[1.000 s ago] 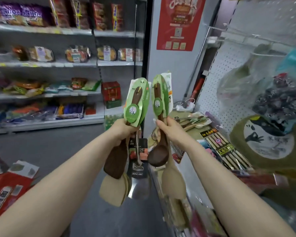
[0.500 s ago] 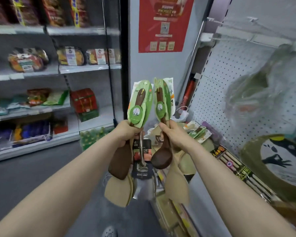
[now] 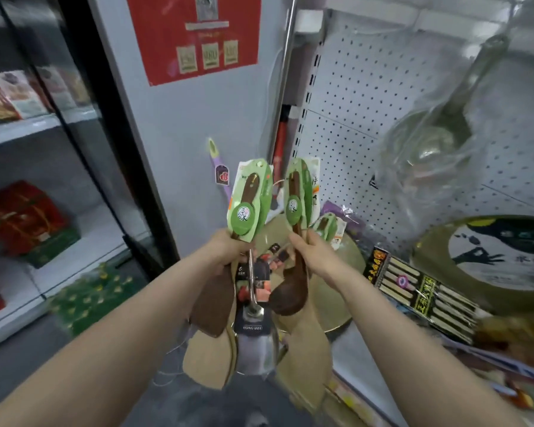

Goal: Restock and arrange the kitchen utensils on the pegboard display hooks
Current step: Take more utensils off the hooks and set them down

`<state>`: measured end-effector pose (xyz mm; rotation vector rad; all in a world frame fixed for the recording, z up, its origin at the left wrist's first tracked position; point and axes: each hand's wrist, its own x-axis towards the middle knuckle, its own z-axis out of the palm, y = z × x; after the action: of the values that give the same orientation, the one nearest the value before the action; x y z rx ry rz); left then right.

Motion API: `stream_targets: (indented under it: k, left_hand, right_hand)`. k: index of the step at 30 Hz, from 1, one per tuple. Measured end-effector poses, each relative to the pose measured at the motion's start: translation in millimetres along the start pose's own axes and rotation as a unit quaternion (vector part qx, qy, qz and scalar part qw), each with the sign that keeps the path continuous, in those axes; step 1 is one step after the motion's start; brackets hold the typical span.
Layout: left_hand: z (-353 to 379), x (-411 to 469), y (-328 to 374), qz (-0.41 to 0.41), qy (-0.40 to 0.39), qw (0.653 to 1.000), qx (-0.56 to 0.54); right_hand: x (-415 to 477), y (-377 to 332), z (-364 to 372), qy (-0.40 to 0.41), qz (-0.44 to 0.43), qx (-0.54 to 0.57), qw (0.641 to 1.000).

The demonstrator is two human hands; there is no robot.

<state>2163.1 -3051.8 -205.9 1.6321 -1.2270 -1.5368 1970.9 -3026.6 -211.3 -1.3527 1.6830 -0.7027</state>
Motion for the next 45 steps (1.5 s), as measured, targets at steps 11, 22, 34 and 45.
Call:
stream_targets:
  k: [11, 22, 34, 45]
  left_hand:
    - [55, 142, 13, -0.015, -0.081, 0.997, -0.008]
    - [104, 239, -3, 0.021, -0.161, 0.986, 0.049]
    - [154, 289, -28, 0.016, -0.216, 0.969, 0.122]
    - [144, 288, -31, 0.147, -0.151, 0.948, 0.24]
  right_hand:
    - [90, 60, -34, 0.091, 0.127, 0.062, 0.986]
    - [137, 125, -41, 0.159, 0.243, 0.05, 0.956]
    - [161, 164, -44, 0.197, 0.289, 0.072, 0.934]
    - [174, 150, -40, 0.171, 0.293, 0.026, 0.94]
